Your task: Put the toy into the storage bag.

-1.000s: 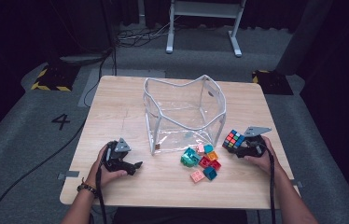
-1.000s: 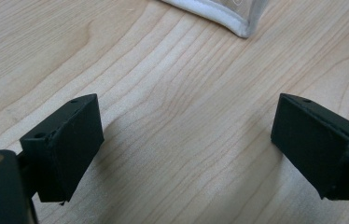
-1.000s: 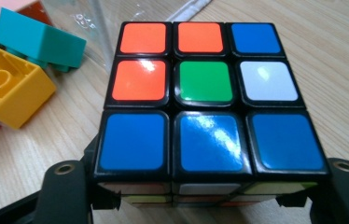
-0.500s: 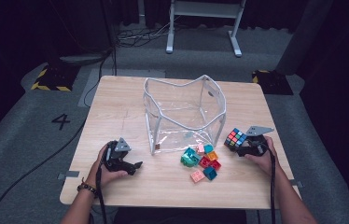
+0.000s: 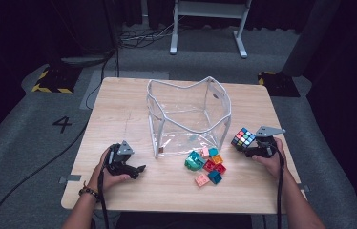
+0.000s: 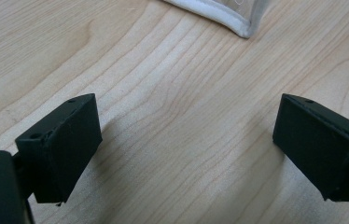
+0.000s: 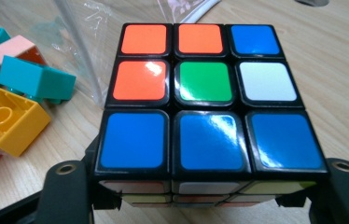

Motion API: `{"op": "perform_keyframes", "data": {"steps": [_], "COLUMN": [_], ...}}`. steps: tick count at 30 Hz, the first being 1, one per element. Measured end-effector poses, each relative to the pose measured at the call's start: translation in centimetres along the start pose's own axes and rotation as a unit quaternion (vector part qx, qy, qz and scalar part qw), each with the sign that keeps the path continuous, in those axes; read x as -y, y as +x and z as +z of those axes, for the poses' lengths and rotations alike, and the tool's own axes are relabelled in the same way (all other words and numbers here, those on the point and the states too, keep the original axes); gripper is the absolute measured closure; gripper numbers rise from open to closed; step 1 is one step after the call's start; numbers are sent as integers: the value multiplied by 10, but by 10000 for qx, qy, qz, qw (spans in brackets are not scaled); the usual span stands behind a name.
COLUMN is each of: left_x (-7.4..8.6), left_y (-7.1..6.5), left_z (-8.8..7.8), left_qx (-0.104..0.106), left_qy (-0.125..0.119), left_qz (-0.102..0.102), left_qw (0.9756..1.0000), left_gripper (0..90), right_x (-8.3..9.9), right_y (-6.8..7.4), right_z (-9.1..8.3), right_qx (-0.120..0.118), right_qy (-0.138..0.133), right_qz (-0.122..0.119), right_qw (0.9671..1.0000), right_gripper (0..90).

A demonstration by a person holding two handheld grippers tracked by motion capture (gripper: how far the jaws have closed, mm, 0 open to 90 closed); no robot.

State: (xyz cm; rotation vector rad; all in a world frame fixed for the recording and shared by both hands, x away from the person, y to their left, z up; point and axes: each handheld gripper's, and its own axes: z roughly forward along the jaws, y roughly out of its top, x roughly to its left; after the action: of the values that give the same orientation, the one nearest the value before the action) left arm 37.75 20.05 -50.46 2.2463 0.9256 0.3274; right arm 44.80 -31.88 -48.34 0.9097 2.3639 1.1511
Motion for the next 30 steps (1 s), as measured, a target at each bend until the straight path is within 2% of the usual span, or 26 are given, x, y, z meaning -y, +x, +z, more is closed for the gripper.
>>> {"op": "perform_keyframes", "data": {"steps": [10, 12, 13, 15, 20, 21, 30], "left_x": [-1, -1, -1, -1, -1, -1, -1], "left_y": [0, 1, 0, 0, 0, 0, 0], "left_z": [1, 1, 1, 1, 1, 1, 1], "left_qx": [-11, -19, 20, 6, 10, 3, -2], "left_qy": [22, -7, 29, 17, 23, 21, 15], "left_qz": [-39, 0, -54, -36, -49, -45, -40], "left_qw": [10000, 10000, 10000, 10000, 10000, 10000, 10000], "left_gripper": [73, 73, 73, 73, 73, 73, 73], "right_x": [-7, -8, -9, -11, -22, -27, -43], "right_y": [-1, -1, -1, -1, -2, -3, -2], "right_z": [-12, -13, -15, -17, -27, -30, -39], "right_qx": [36, 87, 142, 91, 133, 201, 228], "right_qy": [-198, -208, -229, -266, -501, -536, -667], "right_qz": [39, -50, -34, -2, 15, -17, -96], "right_qw": [9998, 9997, 9996, 9996, 9987, 9984, 9975], "right_gripper": [339, 339, 339, 339, 339, 339, 339]}}
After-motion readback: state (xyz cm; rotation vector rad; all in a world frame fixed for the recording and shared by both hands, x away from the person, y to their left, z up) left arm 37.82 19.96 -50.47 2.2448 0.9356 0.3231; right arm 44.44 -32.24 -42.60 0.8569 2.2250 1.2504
